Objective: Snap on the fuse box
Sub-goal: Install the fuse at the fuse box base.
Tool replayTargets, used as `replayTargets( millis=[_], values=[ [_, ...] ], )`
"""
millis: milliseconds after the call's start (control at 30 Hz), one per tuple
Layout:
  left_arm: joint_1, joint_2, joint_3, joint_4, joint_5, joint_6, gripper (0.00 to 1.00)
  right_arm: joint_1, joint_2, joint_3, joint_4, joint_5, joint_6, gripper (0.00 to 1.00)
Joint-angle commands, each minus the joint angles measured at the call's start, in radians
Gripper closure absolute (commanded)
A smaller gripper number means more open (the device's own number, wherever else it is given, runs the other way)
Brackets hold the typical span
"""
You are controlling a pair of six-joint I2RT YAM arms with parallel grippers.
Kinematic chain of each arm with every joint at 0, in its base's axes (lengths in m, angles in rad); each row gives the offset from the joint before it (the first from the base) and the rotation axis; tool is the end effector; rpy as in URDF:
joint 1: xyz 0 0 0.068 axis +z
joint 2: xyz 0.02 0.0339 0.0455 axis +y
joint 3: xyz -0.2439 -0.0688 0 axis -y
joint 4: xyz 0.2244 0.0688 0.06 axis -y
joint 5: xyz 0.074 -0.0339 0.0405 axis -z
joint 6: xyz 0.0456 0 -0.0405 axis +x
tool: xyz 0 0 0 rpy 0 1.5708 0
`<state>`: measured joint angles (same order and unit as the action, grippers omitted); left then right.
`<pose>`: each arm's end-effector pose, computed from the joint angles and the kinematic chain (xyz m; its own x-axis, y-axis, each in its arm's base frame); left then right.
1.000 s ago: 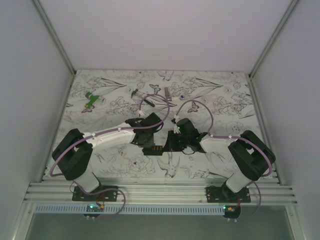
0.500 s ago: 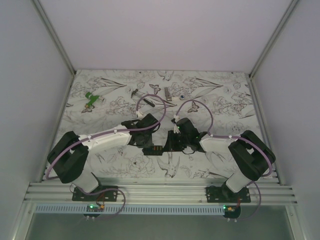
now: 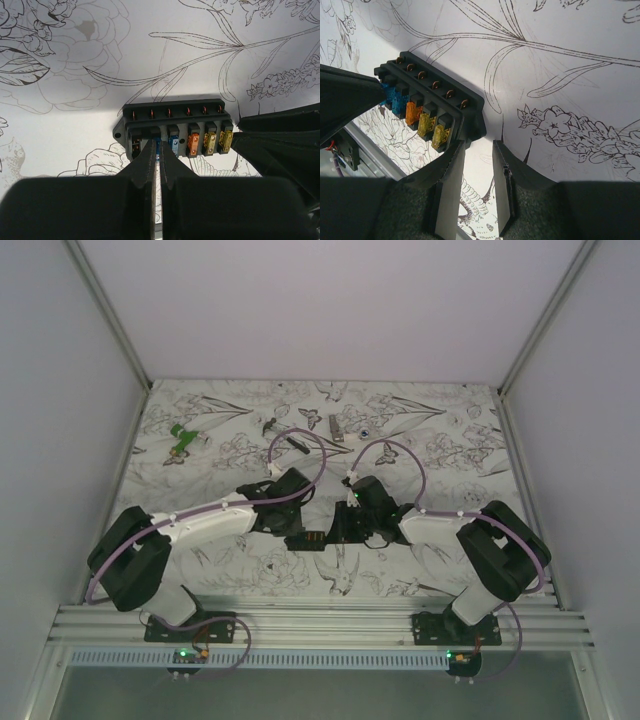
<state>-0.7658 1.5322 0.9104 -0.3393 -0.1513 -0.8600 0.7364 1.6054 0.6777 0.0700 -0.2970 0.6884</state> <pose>0.2182 -0.2003 0.1777 -0.8577 -0.2146 -0.4672 -0.0414 0.9346 -0.3533 0.2044 0.2033 0.1247 -0.9309 -0.0239 -0.3646 -0.2495 0.7705 0.5865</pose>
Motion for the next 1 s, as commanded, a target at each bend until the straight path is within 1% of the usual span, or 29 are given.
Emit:
replayTargets(
  millis=[0,167,467,633,767,800,833,933,967],
  values=[
    [0.002,0.101,-0.124,-0.259,-0.044,0.028,1.00,0.010,-0.008,0.025,-0.020,0.024,-0.014,0.64],
    [-0.004,0.114,-0.148,-0.261,-0.048,0.014,1.00,0.012,0.001,0.030,-0.020,0.020,-0.013,0.65],
    [0.010,0.069,-0.212,-0.291,-0.063,-0.008,1.00,0.013,0.006,0.034,-0.019,0.018,-0.015,0.64],
    [0.034,0.046,-0.170,-0.303,-0.080,0.025,1.00,0.013,-0.002,0.036,-0.023,0.020,-0.019,0.64],
    [0.024,0.011,-0.092,-0.300,-0.050,0.050,1.00,0.014,-0.023,0.040,-0.037,0.038,-0.030,0.64],
    [0.017,0.002,-0.064,-0.299,-0.042,0.056,0.99,0.013,-0.028,0.045,-0.045,0.041,-0.035,0.64],
    [0.011,-0.007,-0.035,-0.295,-0.032,0.064,0.94,0.013,-0.030,0.051,-0.050,0.044,-0.040,0.64],
    [-0.008,-0.014,0.049,-0.289,-0.014,0.087,0.87,0.013,-0.032,0.058,-0.061,0.051,-0.046,0.64],
    [-0.013,-0.012,0.070,-0.287,-0.007,0.093,0.83,0.014,-0.031,0.059,-0.064,0.055,-0.046,0.64]
  ],
)
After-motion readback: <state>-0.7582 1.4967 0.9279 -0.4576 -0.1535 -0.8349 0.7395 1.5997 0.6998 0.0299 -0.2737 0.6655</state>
